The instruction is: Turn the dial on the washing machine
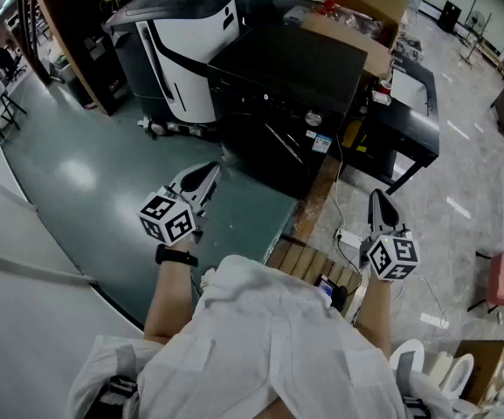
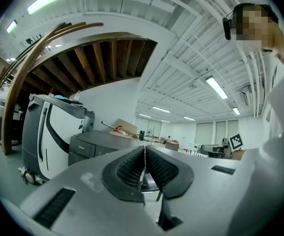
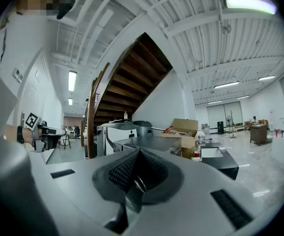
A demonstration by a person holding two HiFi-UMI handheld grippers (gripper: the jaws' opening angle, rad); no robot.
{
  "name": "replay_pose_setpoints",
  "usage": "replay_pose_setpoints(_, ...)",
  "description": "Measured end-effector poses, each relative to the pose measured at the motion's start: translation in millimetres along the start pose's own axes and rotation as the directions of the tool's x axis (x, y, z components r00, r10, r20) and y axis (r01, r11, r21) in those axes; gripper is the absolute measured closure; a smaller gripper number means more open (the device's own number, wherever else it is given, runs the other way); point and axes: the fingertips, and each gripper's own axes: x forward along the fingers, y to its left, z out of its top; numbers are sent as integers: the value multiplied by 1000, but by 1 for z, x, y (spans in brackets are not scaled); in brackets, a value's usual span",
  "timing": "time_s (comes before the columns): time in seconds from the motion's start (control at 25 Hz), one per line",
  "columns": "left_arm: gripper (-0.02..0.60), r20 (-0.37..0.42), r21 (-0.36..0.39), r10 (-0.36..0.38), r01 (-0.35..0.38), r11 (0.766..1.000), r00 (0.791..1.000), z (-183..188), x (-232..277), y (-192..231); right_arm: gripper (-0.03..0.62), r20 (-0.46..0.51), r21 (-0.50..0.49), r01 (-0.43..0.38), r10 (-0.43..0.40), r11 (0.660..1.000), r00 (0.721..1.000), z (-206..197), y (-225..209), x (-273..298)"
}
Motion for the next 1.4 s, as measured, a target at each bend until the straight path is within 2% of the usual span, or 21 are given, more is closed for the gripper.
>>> replay_pose_setpoints(0.6, 565, 1, -14, 5, -5, 1000, 1000, -2, 3, -1, 592, 1, 7, -18, 18, 1000, 1000, 0, -7, -1)
replay_pose_setpoints(0.84, 565, -7, -6, -13, 13, 1000, 1000, -11, 11, -15, 591, -39, -3, -15, 15, 1000, 999, -11, -17, -11)
replay_pose_setpoints(1.04, 565, -53, -18, -42, 41, 999, 998, -29, 25, -23, 571, -74, 18, -9, 10, 1000, 997, -25, -28, -15)
replay_pose_setpoints(1.4, 565, -64, -20, -69, 67, 998, 996, -33, 78, -21, 554, -109, 71, -16, 23, 997, 994, -39, -53, 6)
